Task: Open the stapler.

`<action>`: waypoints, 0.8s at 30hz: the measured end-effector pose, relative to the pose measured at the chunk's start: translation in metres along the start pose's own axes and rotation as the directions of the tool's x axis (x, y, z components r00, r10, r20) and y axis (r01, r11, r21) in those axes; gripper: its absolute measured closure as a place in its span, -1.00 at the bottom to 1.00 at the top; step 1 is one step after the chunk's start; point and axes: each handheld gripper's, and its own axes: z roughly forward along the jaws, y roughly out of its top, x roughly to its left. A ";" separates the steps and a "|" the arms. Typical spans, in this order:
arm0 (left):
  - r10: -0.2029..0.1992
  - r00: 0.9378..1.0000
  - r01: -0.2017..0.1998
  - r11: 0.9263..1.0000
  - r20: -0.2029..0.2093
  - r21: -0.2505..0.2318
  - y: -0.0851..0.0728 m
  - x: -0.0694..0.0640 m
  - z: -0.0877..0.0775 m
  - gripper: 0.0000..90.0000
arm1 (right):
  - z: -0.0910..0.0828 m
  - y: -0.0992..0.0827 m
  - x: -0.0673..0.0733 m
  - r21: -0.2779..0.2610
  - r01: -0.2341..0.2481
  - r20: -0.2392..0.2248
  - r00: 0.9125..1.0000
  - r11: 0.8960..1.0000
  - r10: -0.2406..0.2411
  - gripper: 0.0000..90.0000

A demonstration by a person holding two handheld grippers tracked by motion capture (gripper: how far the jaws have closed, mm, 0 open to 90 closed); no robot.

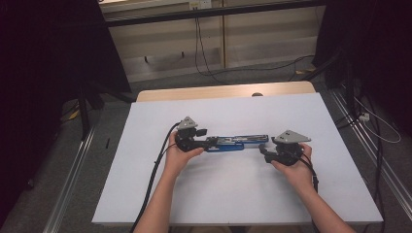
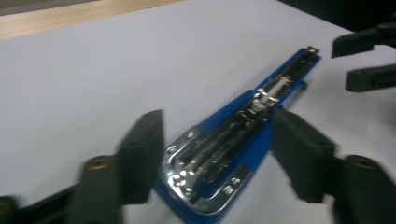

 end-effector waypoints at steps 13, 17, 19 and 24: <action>-0.031 0.999 0.032 0.999 -0.012 0.025 0.000 0.005 -0.004 -0.64 | 0.030 0.002 -0.021 0.132 0.006 -0.059 0.998 0.991 0.002 -0.31; -0.032 0.999 0.032 0.999 -0.014 0.025 0.000 0.006 -0.005 -0.65 | 0.036 0.004 -0.025 0.152 0.033 -0.106 0.994 0.988 -0.016 -0.20; -0.026 0.999 0.027 0.999 -0.018 0.031 0.000 0.006 -0.005 -0.65 | 0.037 0.005 -0.025 0.153 0.034 -0.112 0.994 0.988 -0.017 -0.18; -0.032 0.999 0.032 0.999 -0.023 0.037 -0.001 0.006 -0.003 -0.65 | 0.038 0.006 -0.026 0.151 0.043 -0.142 0.990 0.988 -0.022 -0.04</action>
